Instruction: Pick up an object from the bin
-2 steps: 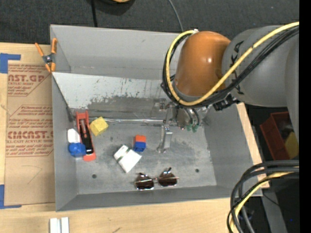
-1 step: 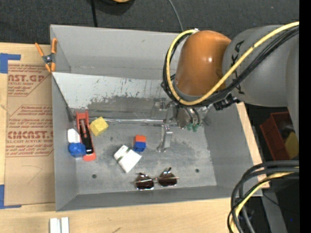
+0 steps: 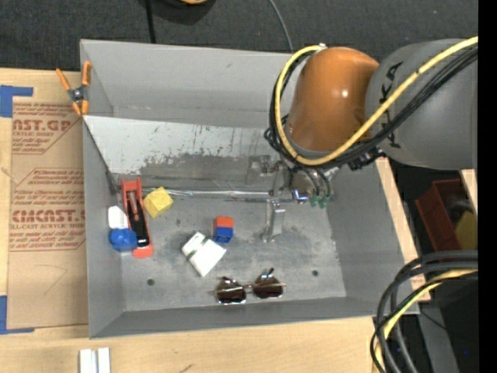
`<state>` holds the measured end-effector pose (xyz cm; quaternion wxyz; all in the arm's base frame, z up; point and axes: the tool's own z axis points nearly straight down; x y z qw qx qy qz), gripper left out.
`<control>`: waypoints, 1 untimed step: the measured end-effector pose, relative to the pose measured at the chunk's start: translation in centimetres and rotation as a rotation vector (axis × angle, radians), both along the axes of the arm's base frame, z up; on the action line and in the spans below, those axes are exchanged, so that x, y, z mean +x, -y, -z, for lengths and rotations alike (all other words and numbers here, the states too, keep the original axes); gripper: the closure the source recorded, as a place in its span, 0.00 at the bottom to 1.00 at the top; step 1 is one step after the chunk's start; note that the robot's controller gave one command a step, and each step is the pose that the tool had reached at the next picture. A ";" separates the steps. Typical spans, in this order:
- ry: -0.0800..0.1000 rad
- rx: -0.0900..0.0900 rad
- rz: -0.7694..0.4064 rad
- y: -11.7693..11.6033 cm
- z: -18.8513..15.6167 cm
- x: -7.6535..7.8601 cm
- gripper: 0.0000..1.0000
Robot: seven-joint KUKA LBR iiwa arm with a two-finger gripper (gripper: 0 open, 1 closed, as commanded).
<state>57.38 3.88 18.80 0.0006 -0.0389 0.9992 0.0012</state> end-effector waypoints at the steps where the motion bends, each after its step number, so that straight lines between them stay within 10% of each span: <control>1: 0.002 -0.003 -0.055 -0.6 2.7 0.5 0.00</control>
Offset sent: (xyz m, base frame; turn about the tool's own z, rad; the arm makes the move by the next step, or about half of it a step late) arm 0.0098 0.0565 -0.1138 -0.2040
